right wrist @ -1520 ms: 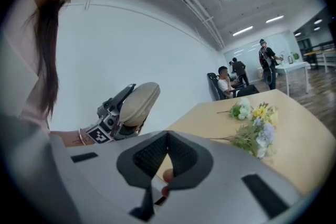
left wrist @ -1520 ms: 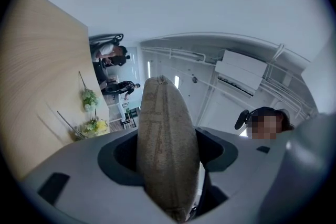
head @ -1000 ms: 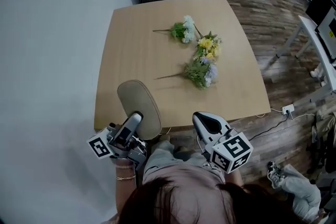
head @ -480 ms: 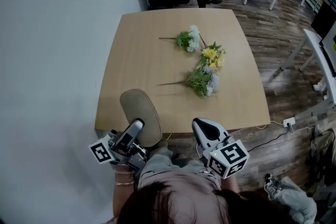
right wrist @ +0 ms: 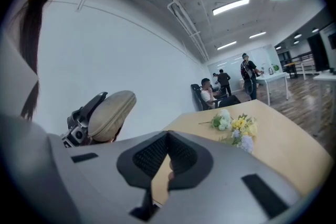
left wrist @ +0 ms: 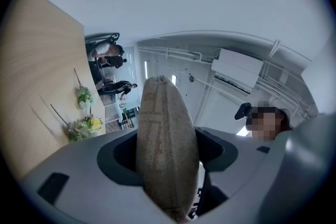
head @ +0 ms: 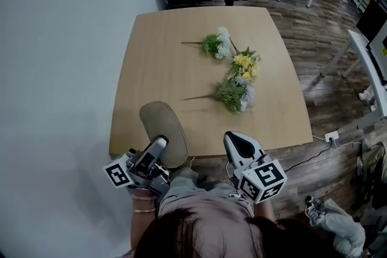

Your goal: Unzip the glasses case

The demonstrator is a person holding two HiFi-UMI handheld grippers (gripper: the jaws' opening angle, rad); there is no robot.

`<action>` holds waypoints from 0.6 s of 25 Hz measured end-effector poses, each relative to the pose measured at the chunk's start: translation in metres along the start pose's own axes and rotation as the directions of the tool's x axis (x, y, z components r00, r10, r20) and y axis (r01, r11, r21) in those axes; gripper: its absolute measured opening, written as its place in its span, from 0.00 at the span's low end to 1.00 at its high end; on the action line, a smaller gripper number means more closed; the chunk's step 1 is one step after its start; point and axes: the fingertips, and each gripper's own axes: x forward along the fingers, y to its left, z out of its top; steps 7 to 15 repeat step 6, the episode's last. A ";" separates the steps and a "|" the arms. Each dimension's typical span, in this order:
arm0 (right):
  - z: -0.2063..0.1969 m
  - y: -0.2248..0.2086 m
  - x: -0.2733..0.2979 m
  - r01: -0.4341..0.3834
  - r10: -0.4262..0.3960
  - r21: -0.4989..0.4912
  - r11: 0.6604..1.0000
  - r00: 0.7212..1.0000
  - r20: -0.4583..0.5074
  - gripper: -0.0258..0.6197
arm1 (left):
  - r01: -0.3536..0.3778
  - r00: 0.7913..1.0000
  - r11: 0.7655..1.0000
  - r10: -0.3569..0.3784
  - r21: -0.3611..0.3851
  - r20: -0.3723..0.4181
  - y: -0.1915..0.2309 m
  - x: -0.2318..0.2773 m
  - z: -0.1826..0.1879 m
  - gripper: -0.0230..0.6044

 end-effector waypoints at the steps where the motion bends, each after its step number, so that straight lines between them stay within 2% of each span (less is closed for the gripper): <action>1: -0.001 0.000 0.001 0.003 -0.003 0.006 1.000 1.000 0.006 0.06 | 0.001 1.000 1.000 -0.001 -0.004 0.000 0.003 -0.002 0.000 0.49; 6: -0.003 0.006 0.020 0.008 -0.009 0.016 1.000 0.999 0.031 0.06 | 0.008 1.000 1.000 -0.008 -0.018 0.005 0.016 -0.013 0.016 0.49; 15: -0.003 0.006 0.020 0.008 -0.009 0.016 1.000 0.999 0.031 0.06 | 0.008 1.000 1.000 -0.008 -0.018 0.005 0.016 -0.013 0.016 0.49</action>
